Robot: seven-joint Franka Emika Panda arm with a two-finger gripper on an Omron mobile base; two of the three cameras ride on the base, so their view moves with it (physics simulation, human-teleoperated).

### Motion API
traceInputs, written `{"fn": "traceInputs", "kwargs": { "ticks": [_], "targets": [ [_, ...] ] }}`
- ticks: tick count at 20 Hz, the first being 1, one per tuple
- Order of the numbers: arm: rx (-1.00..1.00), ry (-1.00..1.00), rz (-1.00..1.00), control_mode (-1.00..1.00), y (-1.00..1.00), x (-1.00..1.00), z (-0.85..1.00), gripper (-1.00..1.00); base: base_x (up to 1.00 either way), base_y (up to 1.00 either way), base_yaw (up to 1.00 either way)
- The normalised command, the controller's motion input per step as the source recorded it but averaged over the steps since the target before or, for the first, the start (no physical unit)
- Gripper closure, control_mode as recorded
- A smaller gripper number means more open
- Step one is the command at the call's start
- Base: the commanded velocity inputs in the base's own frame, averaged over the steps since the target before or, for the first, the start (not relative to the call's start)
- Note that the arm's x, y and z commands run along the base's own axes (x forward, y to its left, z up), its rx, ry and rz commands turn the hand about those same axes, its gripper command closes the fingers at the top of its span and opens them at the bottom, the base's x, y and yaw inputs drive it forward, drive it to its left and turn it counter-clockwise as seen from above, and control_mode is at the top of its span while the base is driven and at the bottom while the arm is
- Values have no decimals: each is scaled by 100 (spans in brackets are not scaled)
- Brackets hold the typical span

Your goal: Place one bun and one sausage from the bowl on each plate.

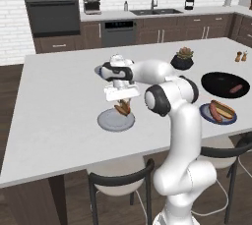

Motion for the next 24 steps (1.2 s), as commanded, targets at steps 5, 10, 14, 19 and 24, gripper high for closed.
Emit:
{"fn": "traceInputs", "kwargs": {
  "ticks": [5,10,14,19,24],
  "targets": [
    [-2,5,-1,-100,-12,0,-56,100,0,0,0],
    [-1,-8,0,-100,-10,0,-46,100,0,0,0],
    [0,-12,0,-100,4,1,-14,100,0,0,0],
    [0,-4,0,-100,18,-2,-13,-100,0,0,0],
    [0,-5,0,-100,23,-23,3,-100,0,0,0]
  ]
}}
